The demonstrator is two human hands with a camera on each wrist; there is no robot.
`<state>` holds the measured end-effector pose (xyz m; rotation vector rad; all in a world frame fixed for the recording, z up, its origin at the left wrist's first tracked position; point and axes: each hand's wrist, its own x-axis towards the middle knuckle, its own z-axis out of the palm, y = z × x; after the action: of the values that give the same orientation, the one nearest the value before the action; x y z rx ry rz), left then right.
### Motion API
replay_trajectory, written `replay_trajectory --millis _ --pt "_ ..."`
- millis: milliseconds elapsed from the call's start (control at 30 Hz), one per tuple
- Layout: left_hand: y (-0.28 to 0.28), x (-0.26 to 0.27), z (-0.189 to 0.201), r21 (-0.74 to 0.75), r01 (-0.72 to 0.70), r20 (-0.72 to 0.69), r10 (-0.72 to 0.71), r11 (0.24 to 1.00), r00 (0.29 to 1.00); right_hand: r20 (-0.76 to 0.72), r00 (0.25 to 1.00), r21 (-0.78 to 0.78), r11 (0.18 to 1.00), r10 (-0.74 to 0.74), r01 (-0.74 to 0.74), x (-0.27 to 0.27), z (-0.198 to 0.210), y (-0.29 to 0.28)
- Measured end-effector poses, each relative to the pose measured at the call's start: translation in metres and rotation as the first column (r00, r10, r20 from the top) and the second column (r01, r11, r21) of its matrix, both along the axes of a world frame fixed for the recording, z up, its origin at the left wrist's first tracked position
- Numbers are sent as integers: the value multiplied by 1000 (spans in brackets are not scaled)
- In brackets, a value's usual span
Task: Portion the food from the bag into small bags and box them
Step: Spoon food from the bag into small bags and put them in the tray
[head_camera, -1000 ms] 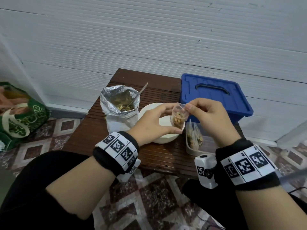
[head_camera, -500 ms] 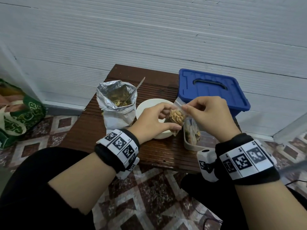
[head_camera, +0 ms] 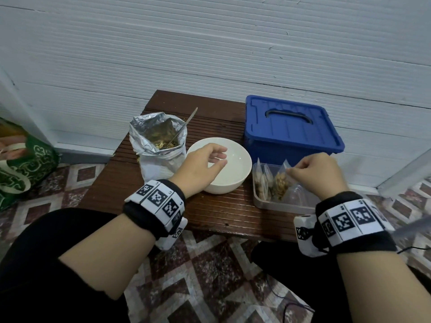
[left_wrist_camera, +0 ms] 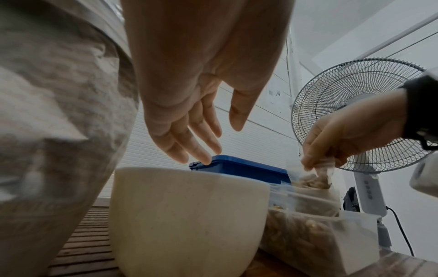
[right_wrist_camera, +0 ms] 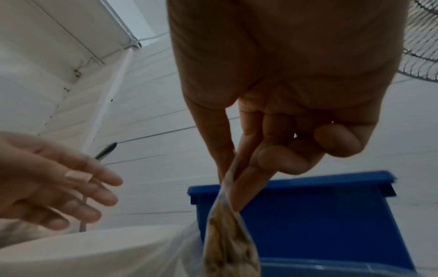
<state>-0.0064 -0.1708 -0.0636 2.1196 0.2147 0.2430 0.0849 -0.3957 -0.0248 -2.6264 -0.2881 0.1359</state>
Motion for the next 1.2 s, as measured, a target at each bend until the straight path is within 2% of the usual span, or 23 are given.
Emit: replay_trajectory --millis 233,367,433,633,767,900,1033,1200 --pt "-1 0 -2 -2 3 -36 -3 1000 999 -121 993 -50 999 13 -20 1 -7 1" --pt "-1 -1 -3 21 10 -56 -9 1000 998 -292 955 -50 997 41 -58 -2 -12 4" --pt "-1 -1 -3 23 12 -58 -10 1000 998 -319 947 -34 997 49 -63 -3 -13 4" --pt "3 0 -7 28 2 -66 0 1000 998 -245 969 26 1000 14 -8 4 -7 0" --pt "5 2 -12 84 11 -99 -2 996 995 -66 998 118 993 5 3 2 -6 8" --pt "6 5 -17 179 23 -140 3 984 990 85 994 135 987 75 -86 -5 -10 30" --pt "9 5 -19 236 0 -156 38 972 987 125 954 -41 962 272 -269 -13 -22 62" --pt "11 5 -20 242 -6 -167 48 970 985 80 909 -241 893 410 -381 -16 -35 96"
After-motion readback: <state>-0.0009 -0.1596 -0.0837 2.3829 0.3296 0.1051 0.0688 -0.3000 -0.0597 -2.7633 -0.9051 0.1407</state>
